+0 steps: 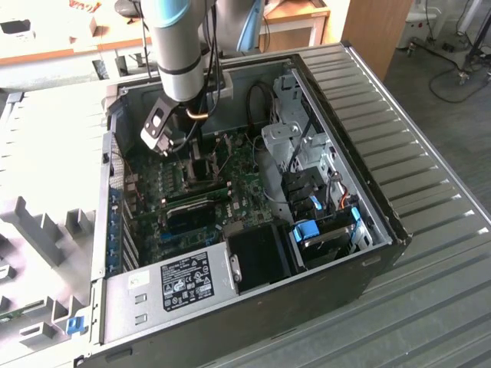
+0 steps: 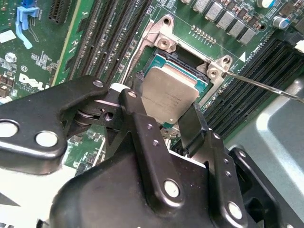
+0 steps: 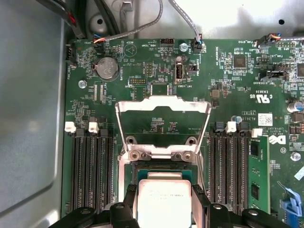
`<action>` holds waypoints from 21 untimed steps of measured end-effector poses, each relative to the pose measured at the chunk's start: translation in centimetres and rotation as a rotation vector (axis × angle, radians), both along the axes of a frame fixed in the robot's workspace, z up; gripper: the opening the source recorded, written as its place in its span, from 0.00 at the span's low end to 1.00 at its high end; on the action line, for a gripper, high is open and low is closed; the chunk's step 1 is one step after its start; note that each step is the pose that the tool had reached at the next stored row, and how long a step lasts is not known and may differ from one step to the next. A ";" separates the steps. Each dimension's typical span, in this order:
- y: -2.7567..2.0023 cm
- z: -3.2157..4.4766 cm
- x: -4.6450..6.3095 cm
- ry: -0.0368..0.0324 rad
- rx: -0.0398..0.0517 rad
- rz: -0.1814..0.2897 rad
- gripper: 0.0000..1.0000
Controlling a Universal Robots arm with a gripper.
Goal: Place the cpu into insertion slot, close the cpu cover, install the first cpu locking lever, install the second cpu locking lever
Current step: 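Place the cpu into insertion slot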
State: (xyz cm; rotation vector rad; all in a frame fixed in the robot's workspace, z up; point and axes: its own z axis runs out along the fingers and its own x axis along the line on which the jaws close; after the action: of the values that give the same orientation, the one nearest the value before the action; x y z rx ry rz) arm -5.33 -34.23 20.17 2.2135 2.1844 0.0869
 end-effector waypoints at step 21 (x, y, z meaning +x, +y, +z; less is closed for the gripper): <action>0.00 -0.52 0.0 -0.0001 0.0006 0.013 0.54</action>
State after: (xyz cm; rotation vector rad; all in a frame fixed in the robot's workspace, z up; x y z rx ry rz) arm -5.33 -34.23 19.65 2.1998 2.1992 0.0880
